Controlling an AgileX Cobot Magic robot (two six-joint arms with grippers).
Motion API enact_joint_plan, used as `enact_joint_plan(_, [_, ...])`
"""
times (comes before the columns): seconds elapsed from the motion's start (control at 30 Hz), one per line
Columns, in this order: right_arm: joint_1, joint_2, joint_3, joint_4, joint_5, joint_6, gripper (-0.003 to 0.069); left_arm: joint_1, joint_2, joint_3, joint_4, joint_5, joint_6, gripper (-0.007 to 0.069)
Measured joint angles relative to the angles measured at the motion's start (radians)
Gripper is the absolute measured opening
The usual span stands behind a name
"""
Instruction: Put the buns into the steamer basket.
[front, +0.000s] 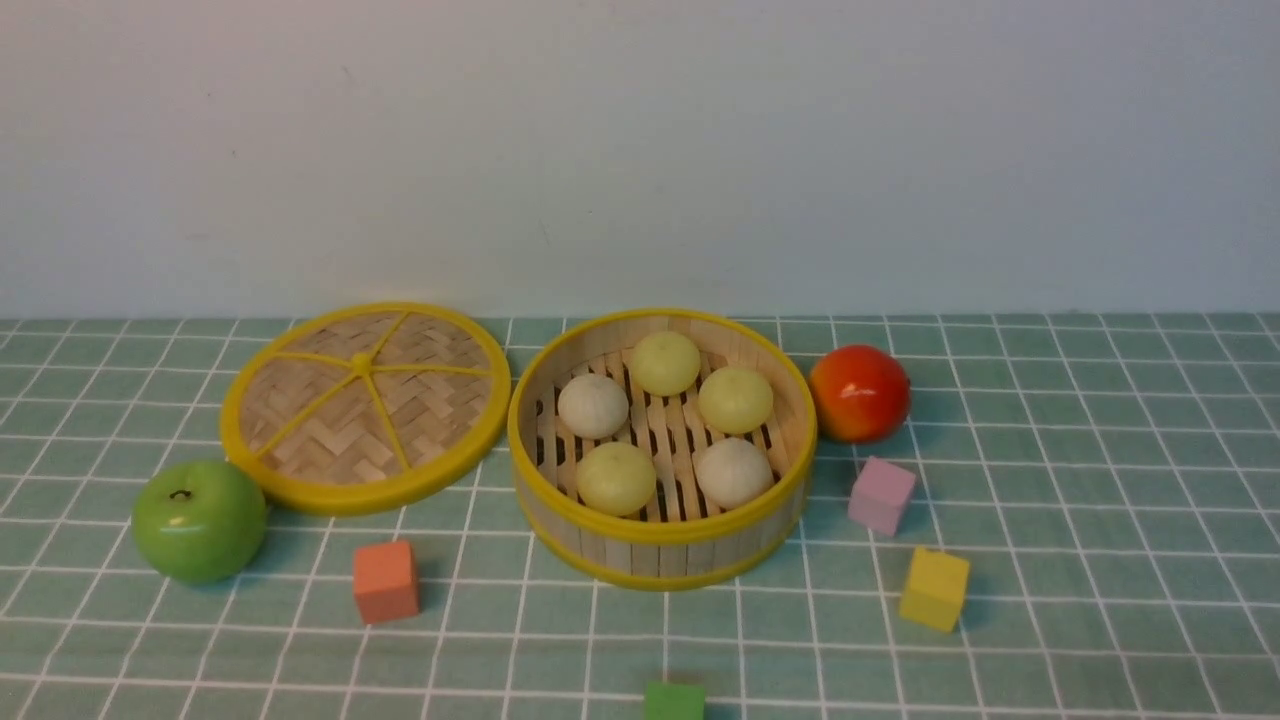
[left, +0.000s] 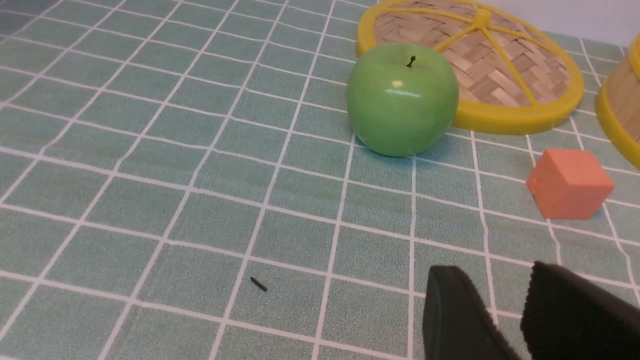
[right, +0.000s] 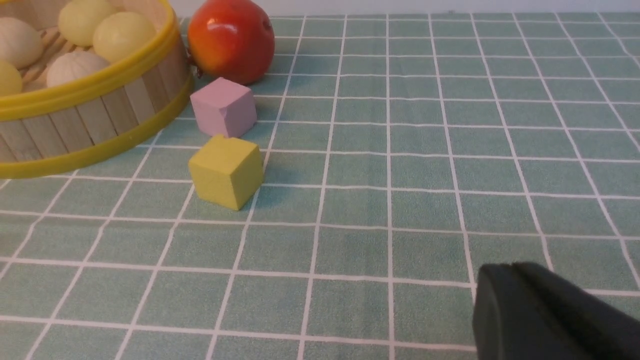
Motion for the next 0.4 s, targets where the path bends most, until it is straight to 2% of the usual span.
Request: enact_joint_plan(0.4, [0.000,0.000,0.000,0.000,0.000,0.000,0.0038,0.000,0.000,0.000,0.000,0.000,0.000,0.0237])
